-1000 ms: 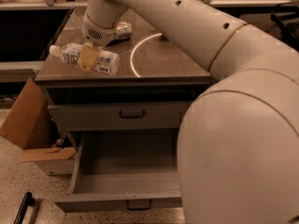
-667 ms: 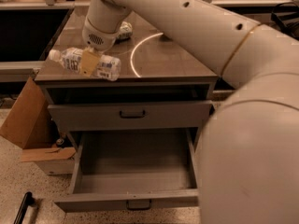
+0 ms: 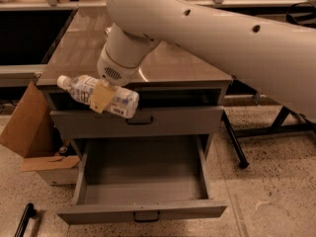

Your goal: Place blue plastic bottle into middle drawer

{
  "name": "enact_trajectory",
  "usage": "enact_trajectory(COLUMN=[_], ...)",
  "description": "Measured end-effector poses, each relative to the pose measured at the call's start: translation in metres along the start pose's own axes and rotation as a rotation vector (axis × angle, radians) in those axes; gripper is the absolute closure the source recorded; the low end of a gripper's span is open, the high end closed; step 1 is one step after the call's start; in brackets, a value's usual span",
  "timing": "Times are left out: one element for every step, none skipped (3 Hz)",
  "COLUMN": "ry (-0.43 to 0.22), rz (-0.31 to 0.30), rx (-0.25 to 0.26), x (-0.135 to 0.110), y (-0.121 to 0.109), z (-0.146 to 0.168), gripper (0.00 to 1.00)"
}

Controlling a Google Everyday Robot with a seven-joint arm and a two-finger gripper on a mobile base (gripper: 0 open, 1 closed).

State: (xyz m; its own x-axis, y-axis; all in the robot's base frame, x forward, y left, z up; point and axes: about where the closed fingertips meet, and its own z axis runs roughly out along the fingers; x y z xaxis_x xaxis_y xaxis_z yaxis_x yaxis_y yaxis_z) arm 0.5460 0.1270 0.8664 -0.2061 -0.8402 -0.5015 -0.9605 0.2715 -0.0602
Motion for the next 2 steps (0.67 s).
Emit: enact_trajectory(ry=[0.032, 0.032], rz=[0.001, 0.001], rx=[-0.016, -0.016], x=[0.0146, 0.0148], y=[0.0076, 0.0077], z=[0.0109, 0.0111], gripper=[1.00, 1.00])
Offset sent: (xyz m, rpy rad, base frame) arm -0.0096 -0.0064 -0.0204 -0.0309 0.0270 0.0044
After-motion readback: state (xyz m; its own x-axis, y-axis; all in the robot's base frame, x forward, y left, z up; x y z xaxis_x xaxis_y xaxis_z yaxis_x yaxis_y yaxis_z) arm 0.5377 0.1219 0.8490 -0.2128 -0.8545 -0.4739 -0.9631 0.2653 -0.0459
